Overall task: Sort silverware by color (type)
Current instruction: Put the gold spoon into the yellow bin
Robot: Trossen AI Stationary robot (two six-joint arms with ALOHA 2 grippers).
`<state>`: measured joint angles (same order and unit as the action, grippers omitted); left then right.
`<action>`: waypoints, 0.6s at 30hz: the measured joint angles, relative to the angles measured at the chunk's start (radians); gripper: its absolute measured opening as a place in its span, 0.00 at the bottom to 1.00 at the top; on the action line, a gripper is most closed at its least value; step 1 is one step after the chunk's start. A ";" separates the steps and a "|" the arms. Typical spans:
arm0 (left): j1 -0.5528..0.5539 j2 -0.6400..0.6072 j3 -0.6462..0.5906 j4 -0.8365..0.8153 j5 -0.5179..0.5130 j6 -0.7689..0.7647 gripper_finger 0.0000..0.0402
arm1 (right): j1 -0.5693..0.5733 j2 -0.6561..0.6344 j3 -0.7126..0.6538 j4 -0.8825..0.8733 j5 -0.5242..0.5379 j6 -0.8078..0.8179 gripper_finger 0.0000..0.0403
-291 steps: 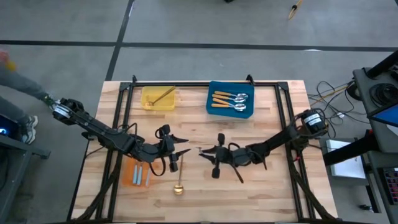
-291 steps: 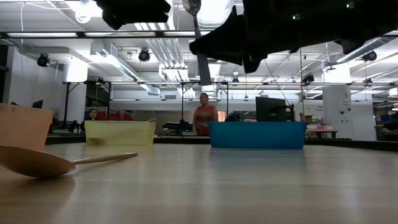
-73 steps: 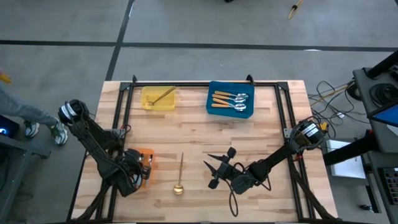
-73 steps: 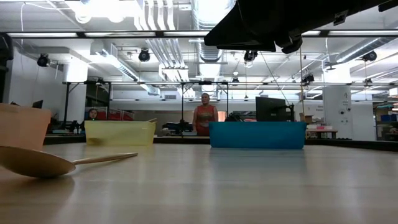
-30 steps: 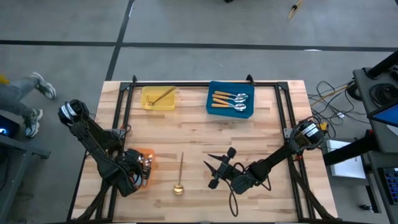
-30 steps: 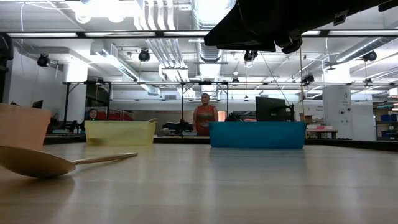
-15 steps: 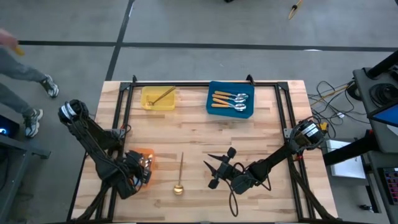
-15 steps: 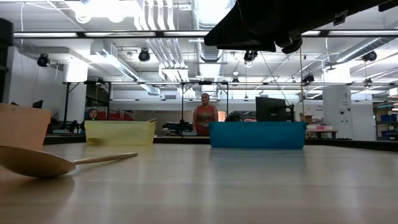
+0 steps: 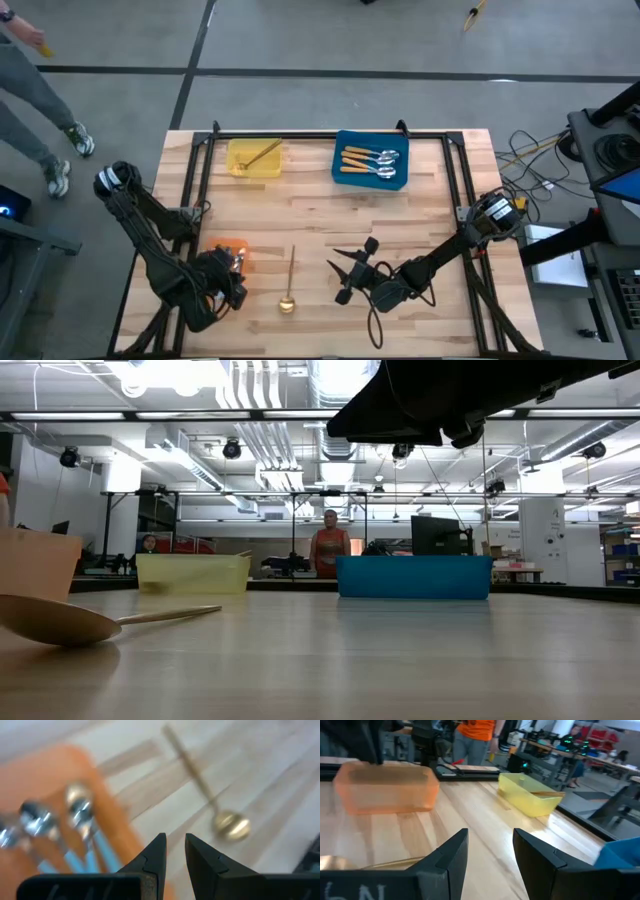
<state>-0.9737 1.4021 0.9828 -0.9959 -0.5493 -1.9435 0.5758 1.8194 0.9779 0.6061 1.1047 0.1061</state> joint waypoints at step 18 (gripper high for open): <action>0.075 0.242 0.210 -0.074 -0.290 0.442 0.13 | -0.034 0.000 0.000 -0.005 -0.588 -0.009 0.36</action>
<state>-0.8986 1.6436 1.1926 -1.0703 -0.8395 -1.5019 0.5419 1.8194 0.9779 0.6014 0.5167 0.0970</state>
